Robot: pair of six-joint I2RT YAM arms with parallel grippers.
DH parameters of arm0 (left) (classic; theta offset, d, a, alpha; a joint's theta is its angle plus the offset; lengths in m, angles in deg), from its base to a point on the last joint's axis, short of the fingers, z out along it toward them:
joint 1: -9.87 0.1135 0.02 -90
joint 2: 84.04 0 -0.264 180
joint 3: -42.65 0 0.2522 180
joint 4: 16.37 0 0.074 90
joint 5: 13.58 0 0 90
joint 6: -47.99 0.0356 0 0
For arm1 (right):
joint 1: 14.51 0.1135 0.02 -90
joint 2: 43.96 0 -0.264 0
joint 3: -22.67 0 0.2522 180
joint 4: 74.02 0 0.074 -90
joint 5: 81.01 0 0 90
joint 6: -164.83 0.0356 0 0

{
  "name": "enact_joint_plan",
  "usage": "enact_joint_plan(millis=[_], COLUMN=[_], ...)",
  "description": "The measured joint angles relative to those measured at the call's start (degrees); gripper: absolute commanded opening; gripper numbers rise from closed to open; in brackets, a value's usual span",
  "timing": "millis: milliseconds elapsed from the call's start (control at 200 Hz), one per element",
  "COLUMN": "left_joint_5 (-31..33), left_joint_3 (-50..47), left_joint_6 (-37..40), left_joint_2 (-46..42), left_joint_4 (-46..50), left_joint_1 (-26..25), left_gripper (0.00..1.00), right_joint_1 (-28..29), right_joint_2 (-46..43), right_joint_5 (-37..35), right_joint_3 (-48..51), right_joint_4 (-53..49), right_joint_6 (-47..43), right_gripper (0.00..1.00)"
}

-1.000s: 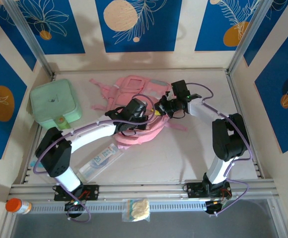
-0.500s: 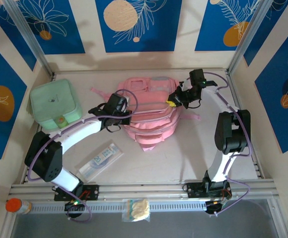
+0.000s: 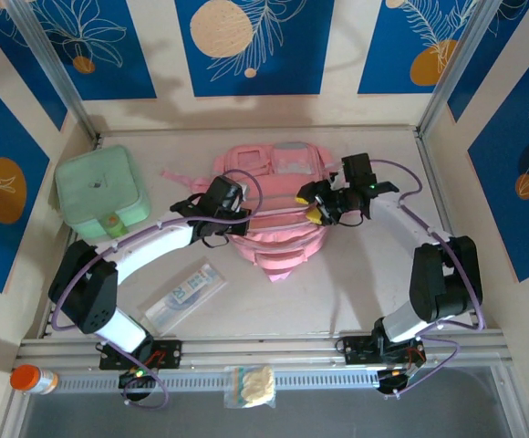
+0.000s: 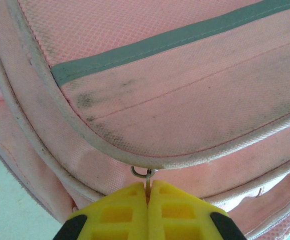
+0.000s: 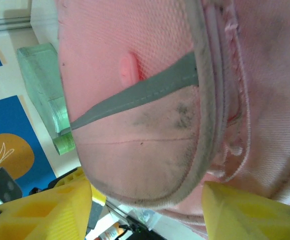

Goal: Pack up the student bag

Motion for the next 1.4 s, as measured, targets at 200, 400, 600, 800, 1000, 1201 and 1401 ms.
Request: enact_joint_plan(millis=[200,400,600,800,1000,1201,1401], left_joint_5=[0.7,1.6,1.6,-0.2,-0.2,-1.0,-0.7], left_joint_3=[0.0,0.0,0.0,0.7,3.0,1.2,-6.8], left_joint_6=[0.7,5.5,11.9,15.3,15.4,12.1,4.8], left_joint_2=[0.0,0.0,0.3,3.3,5.5,0.5,-14.5], left_joint_4=[0.2,-0.2,-3.1,-6.0,-5.2,-0.9,5.6], left_joint_1=[0.1,1.7,6.2,9.0,10.5,11.1,11.1], left_gripper=[0.0,0.0,0.0,0.0,0.38,0.66,0.79], right_joint_1=[-0.2,-2.4,-3.1,-2.6,-1.9,-1.0,6.5], right_joint_2=[3.2,3.7,6.1,8.1,9.5,7.6,-0.9], right_joint_5=[-2.1,-1.7,-0.3,-0.2,-0.4,-2.7,-9.6], right_joint_3=[-2.3,-2.5,-6.7,-10.2,-11.8,-11.6,-6.6], right_joint_4=[0.3,0.7,-2.1,-3.0,-1.7,-3.8,-7.9], right_joint_6=[1.7,1.0,-1.6,-3.0,-3.7,-8.0,-12.4], right_gripper=[0.12,0.0,0.0,0.0,0.34,0.62,0.75])
